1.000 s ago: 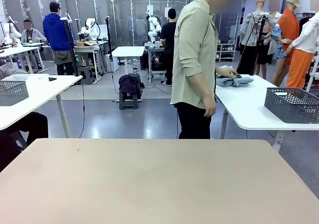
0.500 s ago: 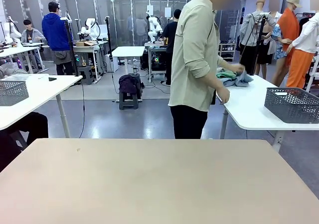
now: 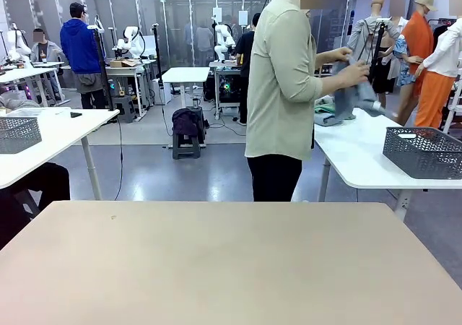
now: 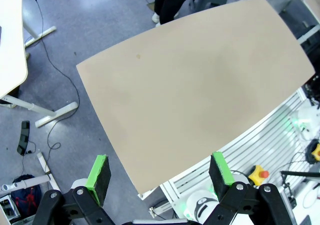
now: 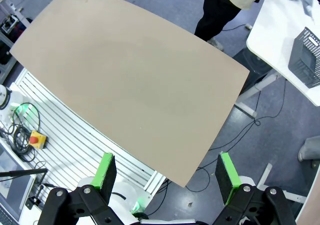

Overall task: Fold the towels and place them in the basket.
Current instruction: When a person lays out a Towel with hook on the table, fold it in half twice.

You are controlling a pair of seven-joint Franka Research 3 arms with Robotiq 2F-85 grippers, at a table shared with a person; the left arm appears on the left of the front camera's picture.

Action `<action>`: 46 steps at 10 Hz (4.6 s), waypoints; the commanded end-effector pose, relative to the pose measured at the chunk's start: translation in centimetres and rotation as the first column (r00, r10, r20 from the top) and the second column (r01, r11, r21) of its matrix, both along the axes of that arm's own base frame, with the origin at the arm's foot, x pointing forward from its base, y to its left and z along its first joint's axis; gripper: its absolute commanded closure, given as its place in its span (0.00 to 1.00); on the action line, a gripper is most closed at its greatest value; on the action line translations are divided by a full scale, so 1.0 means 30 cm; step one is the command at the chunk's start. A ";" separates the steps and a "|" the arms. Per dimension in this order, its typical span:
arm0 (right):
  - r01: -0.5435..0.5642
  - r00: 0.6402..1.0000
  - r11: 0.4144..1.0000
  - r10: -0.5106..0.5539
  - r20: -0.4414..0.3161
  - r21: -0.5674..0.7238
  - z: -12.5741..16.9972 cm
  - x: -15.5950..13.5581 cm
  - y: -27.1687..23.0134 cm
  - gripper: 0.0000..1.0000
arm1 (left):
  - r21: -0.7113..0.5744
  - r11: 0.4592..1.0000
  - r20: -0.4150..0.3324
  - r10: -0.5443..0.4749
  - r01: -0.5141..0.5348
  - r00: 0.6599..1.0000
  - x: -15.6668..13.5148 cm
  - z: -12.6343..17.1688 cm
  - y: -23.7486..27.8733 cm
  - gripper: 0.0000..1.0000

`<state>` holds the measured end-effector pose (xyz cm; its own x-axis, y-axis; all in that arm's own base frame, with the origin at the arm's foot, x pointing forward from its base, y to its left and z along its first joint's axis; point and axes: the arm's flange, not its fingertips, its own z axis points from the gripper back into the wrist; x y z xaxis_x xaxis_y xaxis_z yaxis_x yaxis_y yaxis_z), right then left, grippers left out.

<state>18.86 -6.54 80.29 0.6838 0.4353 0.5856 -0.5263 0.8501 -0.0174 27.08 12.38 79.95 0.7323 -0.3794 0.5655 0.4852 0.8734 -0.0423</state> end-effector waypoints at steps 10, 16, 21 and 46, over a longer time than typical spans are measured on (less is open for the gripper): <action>0.000 1.000 1.000 0.000 -0.001 -0.001 0.000 0.001 0.000 0.00 | 0.001 1.000 0.001 -0.001 0.001 1.000 -0.003 0.001 -0.001 0.00; 0.000 1.000 1.000 0.000 -0.001 -0.001 0.000 0.001 0.000 0.00 | 0.001 1.000 0.001 -0.001 0.001 1.000 -0.003 0.001 -0.001 0.00; 0.000 1.000 1.000 0.000 -0.001 -0.001 0.000 0.001 0.000 0.00 | 0.001 1.000 0.001 -0.001 0.001 1.000 -0.003 0.001 -0.001 0.00; -0.388 0.919 0.851 0.388 -0.072 -0.354 0.062 0.181 0.368 0.00 | 0.416 0.830 -0.044 -0.391 0.373 0.919 0.206 0.027 -0.512 0.00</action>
